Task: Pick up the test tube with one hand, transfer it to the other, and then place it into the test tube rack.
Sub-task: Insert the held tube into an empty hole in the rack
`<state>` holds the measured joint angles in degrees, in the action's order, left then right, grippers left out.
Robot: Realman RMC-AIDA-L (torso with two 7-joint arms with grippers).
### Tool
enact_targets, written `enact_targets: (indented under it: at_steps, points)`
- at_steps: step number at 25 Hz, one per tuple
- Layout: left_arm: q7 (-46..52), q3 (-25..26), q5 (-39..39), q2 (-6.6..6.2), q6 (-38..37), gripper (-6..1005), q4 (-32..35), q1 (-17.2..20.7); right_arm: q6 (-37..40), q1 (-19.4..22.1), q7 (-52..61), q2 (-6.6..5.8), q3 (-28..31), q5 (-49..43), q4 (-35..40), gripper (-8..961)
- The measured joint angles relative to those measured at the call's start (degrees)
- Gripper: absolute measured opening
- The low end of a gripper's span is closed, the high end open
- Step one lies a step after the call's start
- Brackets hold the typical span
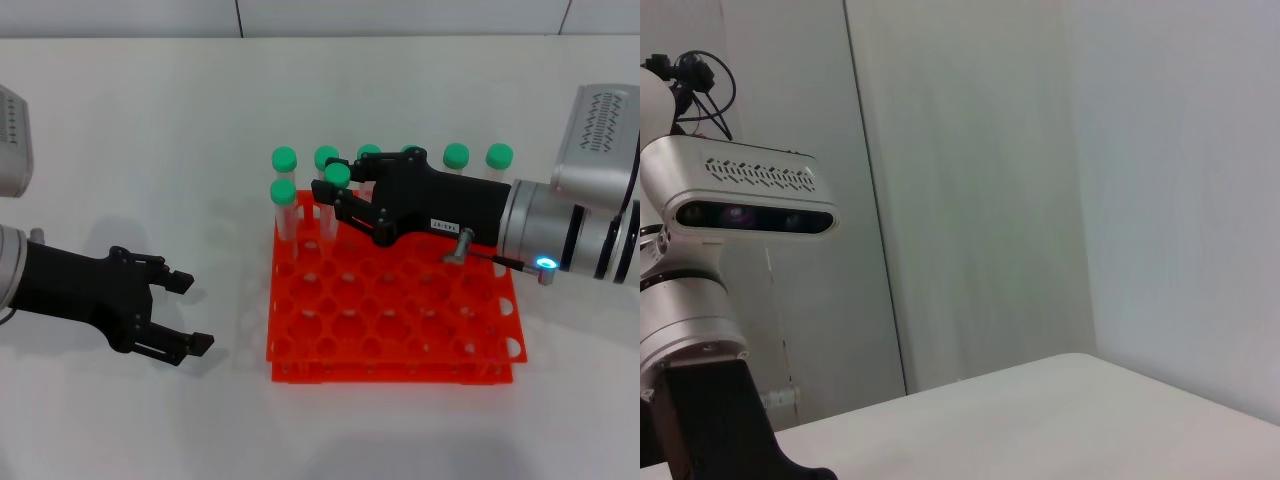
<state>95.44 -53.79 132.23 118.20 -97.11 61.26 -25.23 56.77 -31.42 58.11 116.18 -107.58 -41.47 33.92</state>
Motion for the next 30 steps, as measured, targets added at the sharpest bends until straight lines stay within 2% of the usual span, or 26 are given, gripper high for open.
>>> enact_targets:
  at_steps: [30]
  points:
    - [-0.36, 0.0, 0.12, 0.09, -0.07, 874, 0.0, 0.18, 0.0, -0.57, 0.58, 0.0, -0.61, 0.16, -0.44, 264]
